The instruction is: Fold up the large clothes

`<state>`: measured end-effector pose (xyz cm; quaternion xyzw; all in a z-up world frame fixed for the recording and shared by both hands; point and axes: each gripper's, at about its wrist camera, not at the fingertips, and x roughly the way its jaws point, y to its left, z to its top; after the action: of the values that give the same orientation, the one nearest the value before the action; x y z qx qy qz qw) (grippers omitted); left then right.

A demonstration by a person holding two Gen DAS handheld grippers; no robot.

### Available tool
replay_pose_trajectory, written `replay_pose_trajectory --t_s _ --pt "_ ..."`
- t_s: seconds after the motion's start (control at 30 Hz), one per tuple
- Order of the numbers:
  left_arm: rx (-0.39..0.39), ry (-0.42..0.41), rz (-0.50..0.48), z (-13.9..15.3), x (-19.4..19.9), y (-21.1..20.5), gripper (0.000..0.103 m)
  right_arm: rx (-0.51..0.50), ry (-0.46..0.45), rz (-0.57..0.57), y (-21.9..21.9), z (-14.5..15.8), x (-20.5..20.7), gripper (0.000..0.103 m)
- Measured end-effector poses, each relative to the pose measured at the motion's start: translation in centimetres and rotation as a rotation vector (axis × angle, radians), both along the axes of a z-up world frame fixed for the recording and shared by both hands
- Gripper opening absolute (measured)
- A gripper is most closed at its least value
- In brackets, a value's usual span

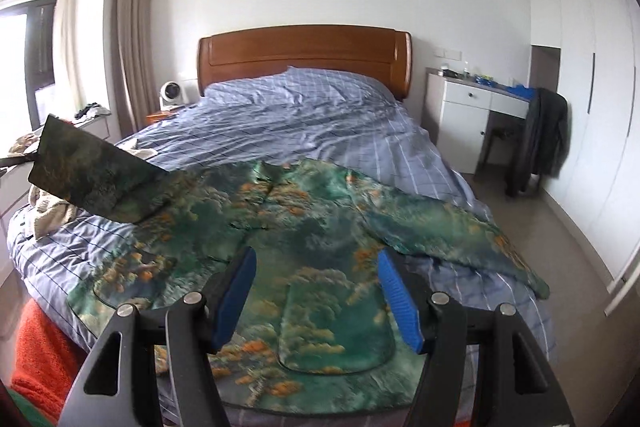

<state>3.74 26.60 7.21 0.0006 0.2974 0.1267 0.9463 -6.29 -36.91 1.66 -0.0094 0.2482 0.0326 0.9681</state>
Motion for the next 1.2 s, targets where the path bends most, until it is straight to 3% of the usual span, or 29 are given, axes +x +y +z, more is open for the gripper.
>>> replay_pose_trajectory --t_s 0.03,0.13,0.27,0.4,0.57,0.73,0.9,1.07,1.17,1.2 --pt "-0.026 -0.025 0.061 0.3 -1.2 1.6 0.076 0.003 -0.003 0.007 0.2 0.1 0.2 0.065" --pt "-0.113 -0.071 0.089 0.1 -3.9 3.4 0.08 -0.004 -0.014 0.018 0.7 0.5 0.6 0.065" --pt "-0.13 -0.053 0.047 -2.3 -4.6 -0.4 0.088 -0.029 -0.023 0.018 1.1 0.7 0.6 0.065" --pt "-0.166 0.022 -0.133 -6.4 -2.5 -7.9 0.092 -0.07 -0.024 -0.004 1.0 0.2 0.0 0.065" --pt "-0.157 0.144 -0.361 -11.8 2.1 -18.9 0.092 -0.043 0.052 -0.022 0.6 -1.1 0.8 0.065" --pt "-0.215 0.221 -0.53 -14.9 4.8 -25.7 0.092 -0.051 0.054 -0.013 1.3 -1.3 0.3 0.065" --pt "-0.104 0.207 -0.521 -17.0 8.4 -28.8 0.092 -0.034 0.103 0.002 2.0 -2.4 0.6 0.065" --pt "-0.189 0.231 -0.468 -20.7 13.6 -28.5 0.096 -0.011 0.114 0.003 2.4 -2.7 0.8 0.065" --pt "-0.19 0.322 -0.455 -25.0 15.6 -28.9 0.103 -0.009 0.137 -0.007 2.8 -3.4 1.2 0.065" --pt "-0.18 0.312 -0.453 -25.1 15.5 -28.9 0.103 -0.005 0.152 -0.005 2.9 -3.7 1.4 0.065"
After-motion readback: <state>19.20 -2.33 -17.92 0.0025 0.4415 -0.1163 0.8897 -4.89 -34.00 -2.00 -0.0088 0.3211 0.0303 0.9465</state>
